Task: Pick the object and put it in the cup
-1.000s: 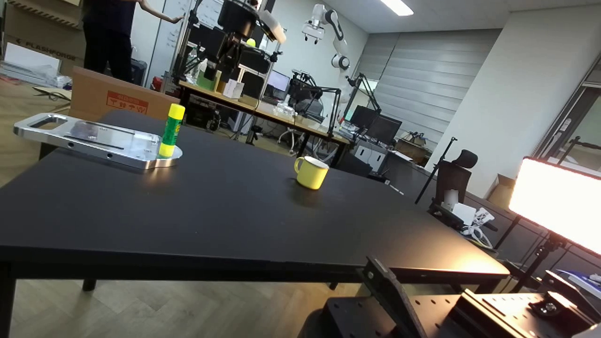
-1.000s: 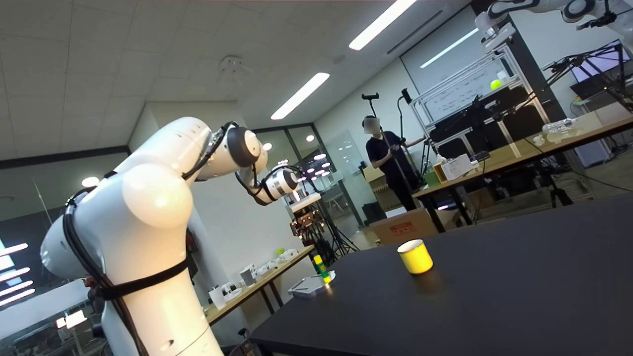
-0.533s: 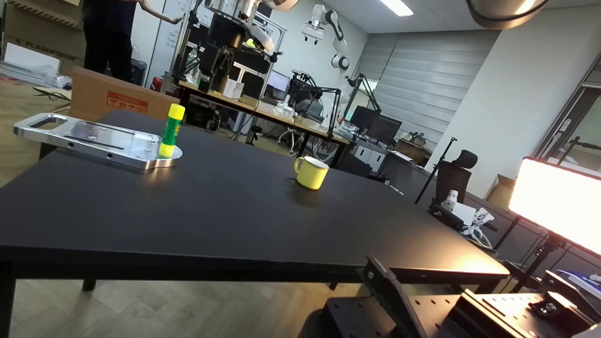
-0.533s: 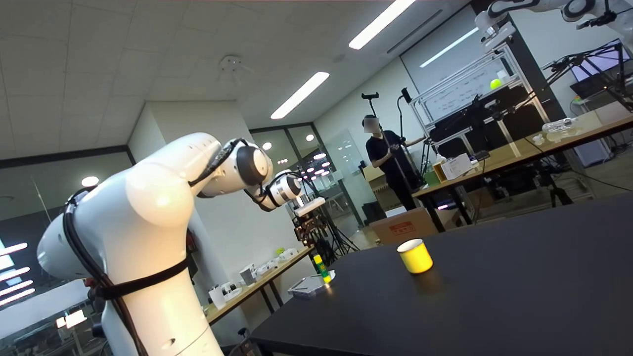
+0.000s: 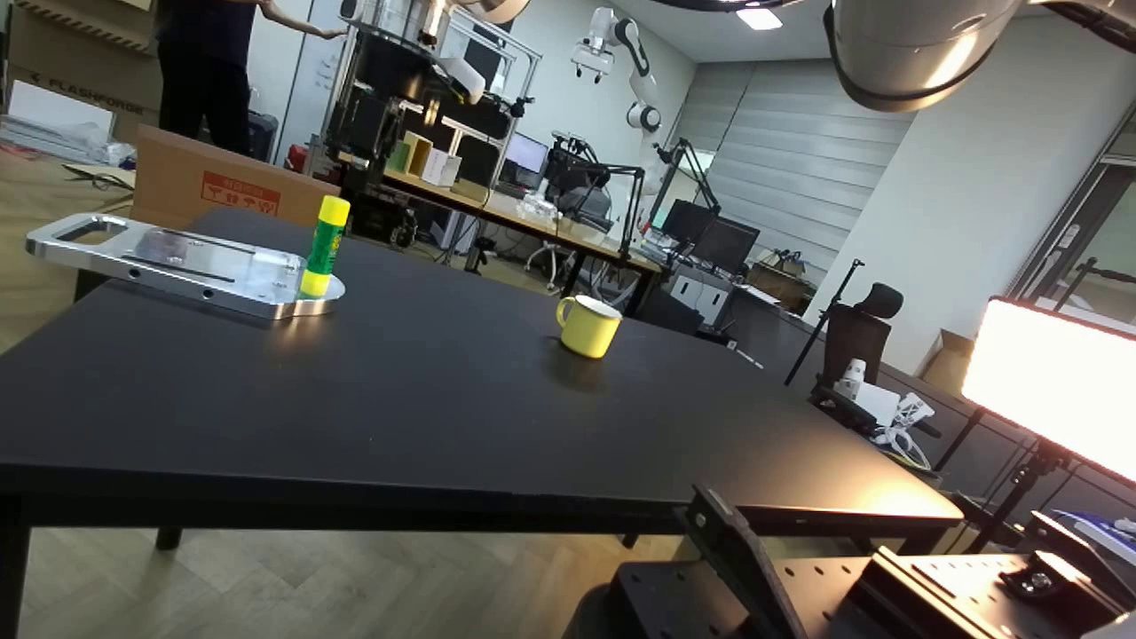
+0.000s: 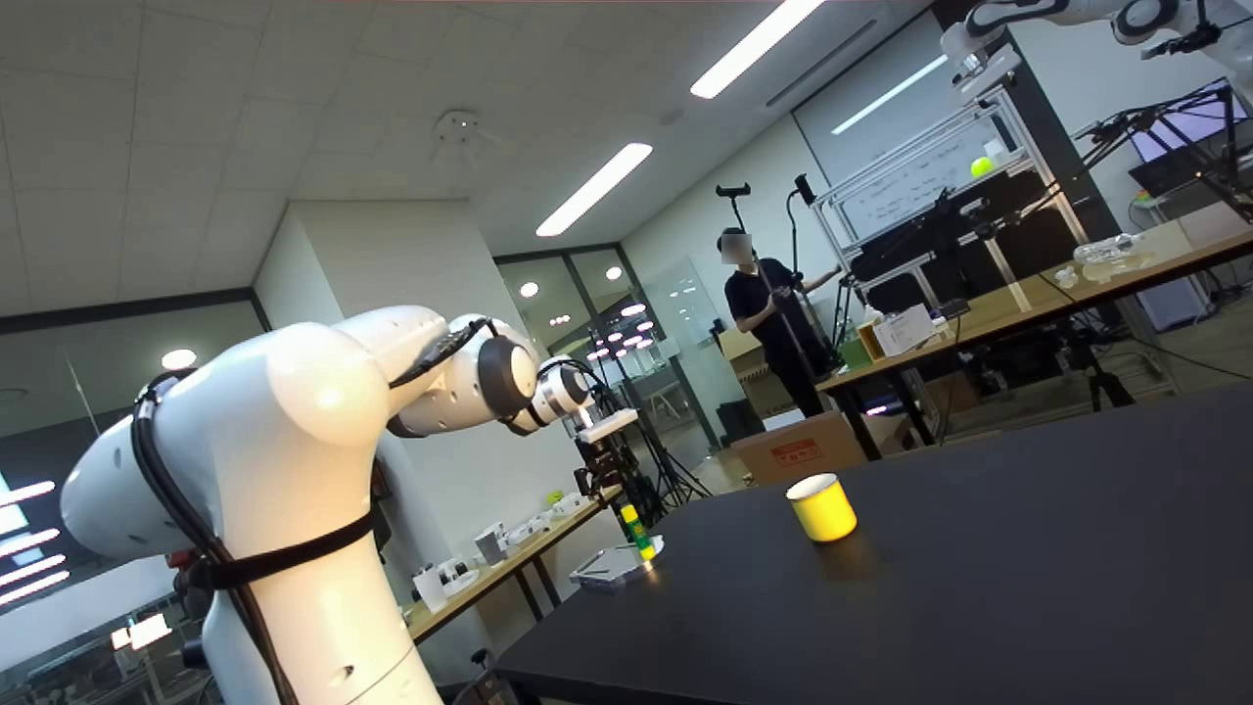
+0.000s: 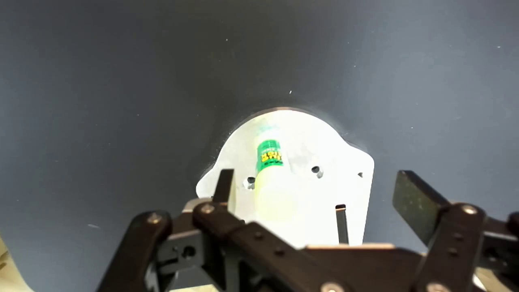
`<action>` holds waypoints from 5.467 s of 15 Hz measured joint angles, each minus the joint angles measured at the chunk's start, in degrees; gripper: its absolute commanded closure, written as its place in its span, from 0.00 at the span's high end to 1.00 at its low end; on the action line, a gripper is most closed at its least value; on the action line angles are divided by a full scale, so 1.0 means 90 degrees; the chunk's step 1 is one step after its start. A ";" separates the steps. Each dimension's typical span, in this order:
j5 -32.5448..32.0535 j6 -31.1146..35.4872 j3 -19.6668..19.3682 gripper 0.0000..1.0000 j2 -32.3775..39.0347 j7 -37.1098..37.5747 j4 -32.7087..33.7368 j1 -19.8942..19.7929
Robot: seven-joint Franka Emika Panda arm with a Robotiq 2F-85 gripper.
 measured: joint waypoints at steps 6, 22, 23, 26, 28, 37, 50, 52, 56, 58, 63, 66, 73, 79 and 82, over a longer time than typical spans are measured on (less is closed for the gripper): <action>0.0012 0.0363 -0.0215 1.00 0.0422 -0.0455 0.0399 0.0107; 0.0391 0.0730 -0.0330 0.45 0.1116 -0.1054 0.1055 0.0271; 0.0393 0.0730 -0.0357 0.38 0.1135 -0.1054 0.1068 0.0272; 0.0422 0.0760 -0.0421 0.19 0.1142 -0.1054 0.1066 0.0271; 0.0469 0.0760 -0.0467 0.09 0.1141 -0.1050 0.1066 0.0271; 0.0438 0.0424 -0.0857 0.09 0.0862 -0.0702 0.1427 0.0091; 0.0414 -0.0032 -0.1490 0.09 0.0432 0.0460 0.1554 -0.1258; 0.0416 -0.0251 -0.1518 0.09 0.0384 0.0607 0.1550 -0.1440; 0.0461 -0.0755 -0.1523 0.09 0.0337 0.0841 0.1549 -0.1586; 0.0486 -0.0988 -0.1523 0.09 0.0329 0.0971 0.1550 -0.1599; 0.0487 -0.1049 -0.1523 0.34 0.0329 0.1245 0.1536 -0.1658; 0.0487 -0.1048 -0.1523 0.34 0.0329 0.1288 0.1536 -0.1669; 0.0481 -0.0992 -0.1522 0.09 0.0332 0.1296 0.1507 -0.1668; 0.0482 -0.0839 -0.1523 0.09 0.0365 0.1300 0.1503 -0.1849; 0.0488 -0.0858 -0.1522 0.09 0.0380 0.1300 0.1513 -0.2003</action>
